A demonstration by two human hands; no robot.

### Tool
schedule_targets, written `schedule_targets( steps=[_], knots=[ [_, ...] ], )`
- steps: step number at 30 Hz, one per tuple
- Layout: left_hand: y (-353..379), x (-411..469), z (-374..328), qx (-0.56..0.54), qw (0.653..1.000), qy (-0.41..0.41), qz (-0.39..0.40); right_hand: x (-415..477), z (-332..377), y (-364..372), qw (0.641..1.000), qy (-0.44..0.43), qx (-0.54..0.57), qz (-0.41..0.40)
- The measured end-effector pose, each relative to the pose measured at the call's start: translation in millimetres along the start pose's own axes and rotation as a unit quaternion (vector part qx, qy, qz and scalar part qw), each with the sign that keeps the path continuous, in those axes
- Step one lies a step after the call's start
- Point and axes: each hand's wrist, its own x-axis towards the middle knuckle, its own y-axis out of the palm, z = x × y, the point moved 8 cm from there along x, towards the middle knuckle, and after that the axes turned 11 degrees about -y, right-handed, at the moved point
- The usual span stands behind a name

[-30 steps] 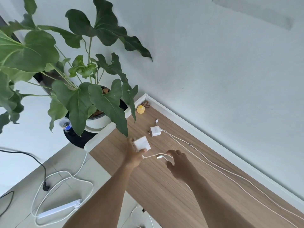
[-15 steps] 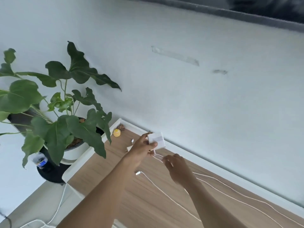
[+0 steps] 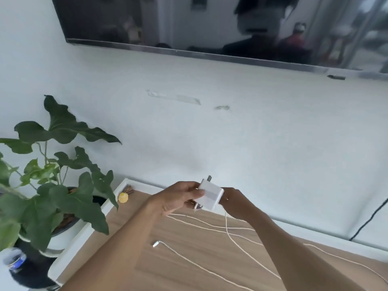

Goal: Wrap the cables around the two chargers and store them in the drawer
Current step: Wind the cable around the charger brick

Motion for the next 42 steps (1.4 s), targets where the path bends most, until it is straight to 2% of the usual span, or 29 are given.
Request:
schedule_targets(
  steps=[3, 6, 11, 14, 18, 23, 33, 39, 42],
  knots=[
    [9.4, -0.8, -1.0, 0.058, 0.998, -0.014, 0.018, -0.6, -3.9, -10.4, 0.999, 0.031, 0.023, 0.015],
    [11.6, 0.6, 0.5, 0.123, 0.992, -0.028, -0.003, -0.2, 1.5, -19.2, 0.996, 0.047, 0.068, 0.044],
    [11.3, 3.2, 2.9, 0.141, 0.989, -0.016, -0.036, 4.8, 13.9, -30.4, 0.994, 0.052, 0.054, 0.080],
    [9.3, 3.2, 3.4, 0.143, 0.988, -0.013, -0.061, 9.8, 21.1, -33.7, 0.996, 0.048, 0.051, 0.063],
    [-2.1, 3.3, 3.7, 0.167, 0.977, -0.008, -0.134, 15.9, 35.0, -38.0, 0.997, 0.037, 0.058, 0.017],
    [-20.6, 2.3, 6.6, 0.072, 0.977, 0.008, -0.199, 14.1, 63.0, -35.9, 0.998, -0.046, -0.036, -0.014],
    [-33.8, -3.8, 3.6, -0.164, 0.964, 0.001, -0.209, 0.4, 83.9, -17.6, 0.983, -0.136, -0.042, -0.119],
    [-37.5, -3.4, 0.6, -0.231, 0.949, -0.001, -0.212, -6.0, 91.2, -4.3, 0.968, -0.182, -0.076, -0.153],
    [-40.6, -2.7, -0.2, -0.223, 0.950, -0.001, -0.219, -7.4, 89.6, -1.1, 0.965, -0.188, -0.082, -0.161]
  ],
)
